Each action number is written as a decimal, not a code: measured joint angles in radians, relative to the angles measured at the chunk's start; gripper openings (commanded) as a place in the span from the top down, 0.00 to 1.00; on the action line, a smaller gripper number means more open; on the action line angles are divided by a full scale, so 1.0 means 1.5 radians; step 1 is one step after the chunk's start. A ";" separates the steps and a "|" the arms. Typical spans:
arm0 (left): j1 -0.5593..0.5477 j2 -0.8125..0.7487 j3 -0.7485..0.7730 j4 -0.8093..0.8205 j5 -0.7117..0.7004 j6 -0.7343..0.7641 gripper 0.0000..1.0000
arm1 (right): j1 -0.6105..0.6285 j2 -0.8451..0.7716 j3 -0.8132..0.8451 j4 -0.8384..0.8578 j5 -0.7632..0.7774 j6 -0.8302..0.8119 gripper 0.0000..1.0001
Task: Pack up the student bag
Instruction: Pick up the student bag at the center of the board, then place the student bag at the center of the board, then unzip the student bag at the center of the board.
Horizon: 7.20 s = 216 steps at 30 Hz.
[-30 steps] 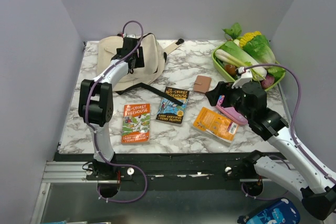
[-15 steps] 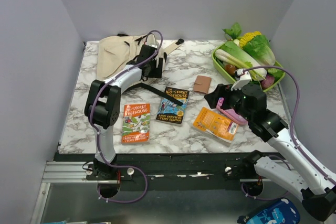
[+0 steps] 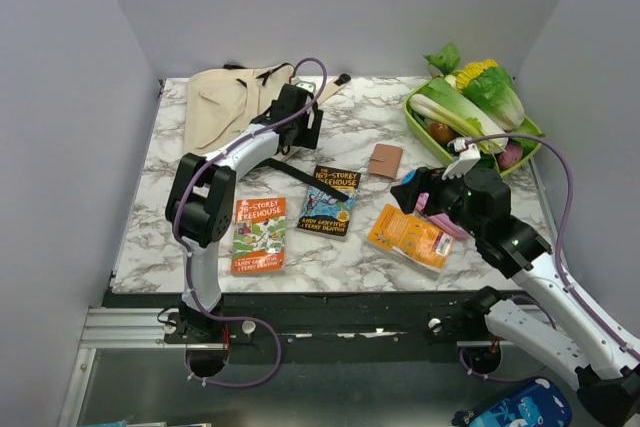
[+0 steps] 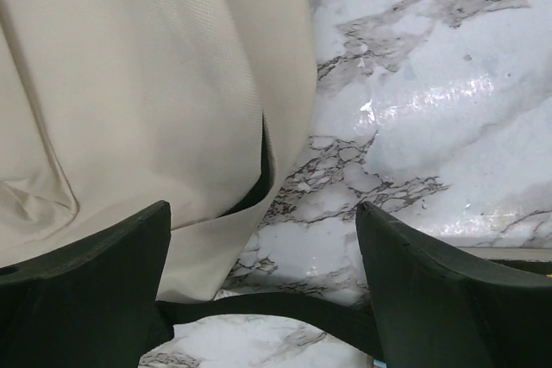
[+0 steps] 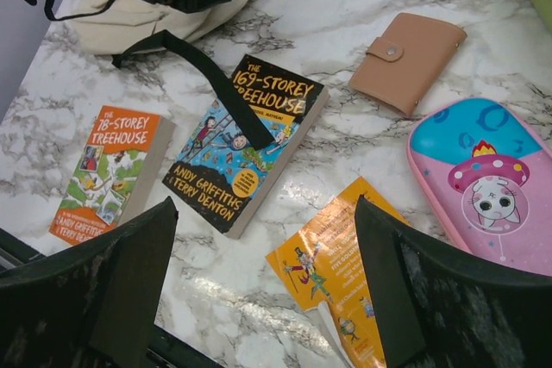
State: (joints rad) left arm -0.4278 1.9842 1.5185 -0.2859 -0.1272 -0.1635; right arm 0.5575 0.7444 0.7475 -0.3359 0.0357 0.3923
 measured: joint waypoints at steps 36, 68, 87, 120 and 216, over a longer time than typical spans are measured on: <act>-0.025 -0.191 0.132 -0.160 -0.049 0.072 1.00 | 0.000 0.001 -0.022 0.018 -0.038 0.005 0.14; -0.196 -0.660 -0.417 -0.479 0.237 0.401 0.24 | 0.003 0.313 0.083 0.026 -0.018 0.005 0.09; -0.161 -0.559 -0.201 -0.367 0.130 0.308 0.17 | 0.125 0.421 0.154 0.095 -0.053 0.041 0.53; -0.054 -0.118 -0.087 -0.167 0.115 0.097 0.31 | 0.332 0.400 -0.168 0.312 0.096 0.210 0.67; -0.047 -0.239 -0.228 -0.102 0.193 -0.011 1.00 | 0.210 0.631 0.175 0.315 0.115 -0.186 0.30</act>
State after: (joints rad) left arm -0.4984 1.6257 1.1770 -0.4389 0.1623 -0.1799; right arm 0.8722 1.6905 1.0107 0.1360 0.2089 0.1139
